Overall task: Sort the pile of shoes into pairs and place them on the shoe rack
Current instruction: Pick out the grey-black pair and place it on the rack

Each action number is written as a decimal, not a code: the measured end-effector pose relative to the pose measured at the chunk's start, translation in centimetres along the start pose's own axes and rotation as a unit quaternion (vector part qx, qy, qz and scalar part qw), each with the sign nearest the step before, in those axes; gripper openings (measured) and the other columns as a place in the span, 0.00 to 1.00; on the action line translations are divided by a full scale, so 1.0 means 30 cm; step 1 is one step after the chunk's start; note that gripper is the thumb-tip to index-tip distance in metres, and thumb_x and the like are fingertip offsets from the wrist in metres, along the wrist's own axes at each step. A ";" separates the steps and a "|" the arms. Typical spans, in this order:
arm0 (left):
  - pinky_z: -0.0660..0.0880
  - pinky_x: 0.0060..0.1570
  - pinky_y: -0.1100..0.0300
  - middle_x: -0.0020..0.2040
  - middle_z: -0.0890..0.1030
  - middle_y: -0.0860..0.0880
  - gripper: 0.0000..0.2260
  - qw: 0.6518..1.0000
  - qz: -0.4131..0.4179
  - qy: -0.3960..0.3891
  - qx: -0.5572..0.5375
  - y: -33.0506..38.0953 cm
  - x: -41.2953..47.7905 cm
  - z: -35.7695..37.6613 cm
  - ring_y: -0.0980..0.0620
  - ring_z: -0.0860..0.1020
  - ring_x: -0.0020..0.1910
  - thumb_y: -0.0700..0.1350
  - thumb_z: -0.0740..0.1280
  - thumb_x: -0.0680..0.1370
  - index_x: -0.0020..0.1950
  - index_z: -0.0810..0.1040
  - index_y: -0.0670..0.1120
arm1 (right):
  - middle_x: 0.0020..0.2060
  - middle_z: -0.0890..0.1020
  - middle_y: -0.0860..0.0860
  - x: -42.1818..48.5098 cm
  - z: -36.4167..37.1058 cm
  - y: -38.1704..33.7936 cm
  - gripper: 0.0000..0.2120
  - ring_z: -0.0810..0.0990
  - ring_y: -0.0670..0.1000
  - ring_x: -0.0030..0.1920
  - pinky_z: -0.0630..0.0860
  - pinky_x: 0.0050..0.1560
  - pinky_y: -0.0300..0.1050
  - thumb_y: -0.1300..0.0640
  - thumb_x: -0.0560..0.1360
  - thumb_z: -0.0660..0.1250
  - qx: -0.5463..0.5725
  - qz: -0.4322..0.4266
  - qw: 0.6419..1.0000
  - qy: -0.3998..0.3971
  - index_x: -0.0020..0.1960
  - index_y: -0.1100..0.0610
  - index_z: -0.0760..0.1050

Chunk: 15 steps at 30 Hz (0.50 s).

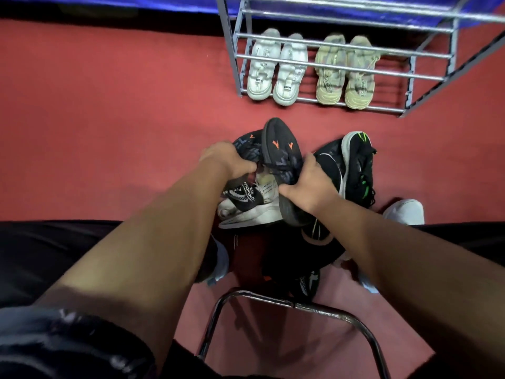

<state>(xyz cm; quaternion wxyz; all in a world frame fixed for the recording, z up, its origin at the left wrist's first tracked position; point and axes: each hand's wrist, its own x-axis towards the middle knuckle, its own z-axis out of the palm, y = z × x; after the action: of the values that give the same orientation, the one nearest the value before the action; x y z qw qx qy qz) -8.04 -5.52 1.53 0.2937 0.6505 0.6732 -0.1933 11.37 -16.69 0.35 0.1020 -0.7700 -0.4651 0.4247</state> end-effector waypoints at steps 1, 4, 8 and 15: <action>0.76 0.46 0.57 0.42 0.81 0.47 0.22 1.000 0.008 0.010 -0.017 0.011 -0.038 -0.043 0.43 0.81 0.47 0.65 0.72 0.67 0.49 0.80 0.48 | 0.71 0.73 0.57 -0.024 -0.036 -0.012 0.54 0.76 0.59 0.68 0.74 0.71 0.53 0.39 0.62 0.76 -0.002 -0.020 1.000 0.008 0.80 0.54 0.56; 0.79 0.46 0.57 0.46 0.84 0.45 0.22 0.995 0.049 0.049 -0.073 0.048 -0.158 -0.185 0.44 0.82 0.46 0.64 0.71 0.70 0.50 0.84 0.47 | 0.67 0.76 0.55 -0.088 -0.157 -0.074 0.49 0.78 0.56 0.64 0.75 0.67 0.50 0.43 0.63 0.77 0.002 -0.085 0.996 0.029 0.77 0.52 0.59; 0.76 0.44 0.56 0.45 0.83 0.42 0.26 0.982 0.089 0.138 -0.098 0.098 -0.344 -0.394 0.41 0.81 0.47 0.67 0.66 0.66 0.45 0.82 0.45 | 0.61 0.78 0.48 -0.185 -0.360 -0.202 0.37 0.79 0.49 0.61 0.76 0.61 0.47 0.48 0.64 0.77 0.039 -0.174 0.981 0.072 0.68 0.45 0.65; 0.75 0.34 0.56 0.39 0.83 0.44 0.20 0.929 0.168 0.250 -0.217 0.152 -0.549 -0.623 0.46 0.82 0.40 0.62 0.69 0.67 0.40 0.81 0.44 | 0.57 0.76 0.42 -0.385 -0.681 -0.359 0.40 0.77 0.45 0.54 0.73 0.56 0.44 0.51 0.69 0.78 0.020 -0.256 0.958 0.125 0.76 0.52 0.63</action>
<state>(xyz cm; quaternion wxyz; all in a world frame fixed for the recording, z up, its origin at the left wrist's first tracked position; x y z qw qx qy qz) -6.52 -5.71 26.81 0.2784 0.7018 0.6310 0.1783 17.52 -15.21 25.38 0.2800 -0.6702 -0.6216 0.2934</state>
